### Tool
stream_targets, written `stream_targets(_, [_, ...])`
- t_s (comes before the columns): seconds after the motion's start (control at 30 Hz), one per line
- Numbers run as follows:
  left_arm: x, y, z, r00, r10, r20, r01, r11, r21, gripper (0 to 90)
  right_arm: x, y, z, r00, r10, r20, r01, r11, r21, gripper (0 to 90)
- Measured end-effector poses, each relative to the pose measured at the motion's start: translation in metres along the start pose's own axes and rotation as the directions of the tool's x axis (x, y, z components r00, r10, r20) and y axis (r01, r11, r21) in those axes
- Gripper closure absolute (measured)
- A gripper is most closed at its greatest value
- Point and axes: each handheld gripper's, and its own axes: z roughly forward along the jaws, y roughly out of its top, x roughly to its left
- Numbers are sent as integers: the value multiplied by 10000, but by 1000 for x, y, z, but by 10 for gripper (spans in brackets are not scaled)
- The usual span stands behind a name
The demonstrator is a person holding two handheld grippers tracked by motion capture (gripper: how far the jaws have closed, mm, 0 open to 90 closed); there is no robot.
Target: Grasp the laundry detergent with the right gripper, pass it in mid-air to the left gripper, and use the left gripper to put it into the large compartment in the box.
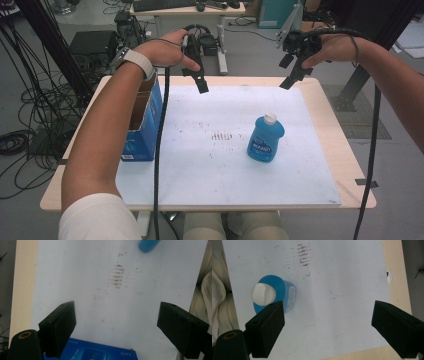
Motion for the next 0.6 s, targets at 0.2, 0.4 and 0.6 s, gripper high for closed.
stream_targets(0.2, [-3,-1,1,9998,-186,-90,184,9995,-262,104,3,1,-1,10000,10,-17,-10,10000,-47,107])
stream_targets(0.4, [-5,-2,-2,9998,-180,-129,177,9995,-247,81,7,2,-5,9999,88,129,-87,9999,-73,66])
stream_targets(0.6, [-9,-1,-3,9997,-177,-150,173,9995,-282,85,14,2,-10,9997,133,191,-130,9998,-134,57])
